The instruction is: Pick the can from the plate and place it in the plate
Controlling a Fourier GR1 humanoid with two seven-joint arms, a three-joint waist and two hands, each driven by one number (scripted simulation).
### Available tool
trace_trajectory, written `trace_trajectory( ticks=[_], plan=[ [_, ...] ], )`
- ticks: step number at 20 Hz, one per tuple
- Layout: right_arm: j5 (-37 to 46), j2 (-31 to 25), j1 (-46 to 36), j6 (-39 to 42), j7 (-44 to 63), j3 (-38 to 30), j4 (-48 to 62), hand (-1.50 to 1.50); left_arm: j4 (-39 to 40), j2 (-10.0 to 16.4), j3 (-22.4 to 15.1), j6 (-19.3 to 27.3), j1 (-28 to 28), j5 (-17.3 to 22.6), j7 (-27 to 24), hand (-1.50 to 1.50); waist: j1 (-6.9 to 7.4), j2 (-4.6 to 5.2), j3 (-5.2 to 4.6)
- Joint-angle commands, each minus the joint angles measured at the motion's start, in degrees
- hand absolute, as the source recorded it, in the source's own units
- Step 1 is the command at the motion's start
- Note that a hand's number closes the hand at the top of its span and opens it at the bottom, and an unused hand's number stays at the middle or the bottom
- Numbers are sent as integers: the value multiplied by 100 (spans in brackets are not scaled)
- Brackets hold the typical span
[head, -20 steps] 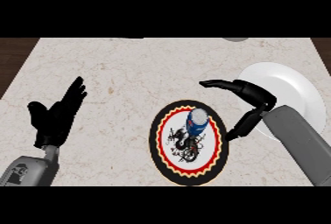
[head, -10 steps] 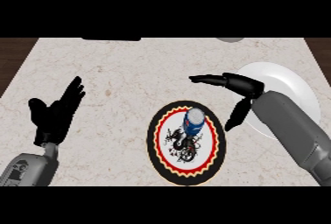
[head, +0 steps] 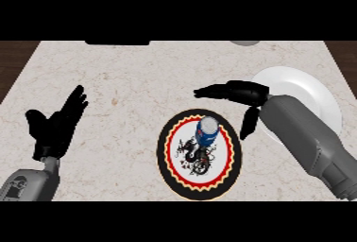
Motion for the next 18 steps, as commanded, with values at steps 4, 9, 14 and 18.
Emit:
trace_trajectory(
  ticks=[4,9,14,18],
  plan=[
    [798,289,-157,41,-25,144,199,-150,438,24,324,-340,-276,35,-2,0,-50,-4,-3],
    [1161,208,-319,306,-131,87,324,-150,208,-323,131,-169,155,-248,-251,0,-50,-17,-3],
    [1632,621,176,6,279,115,96,-150,54,-361,240,-73,63,-417,30,0,-66,-21,-2],
    [1844,852,37,48,600,-180,136,-150,-273,-367,272,-87,-155,-471,565,0,-70,-23,-1]
  ],
)
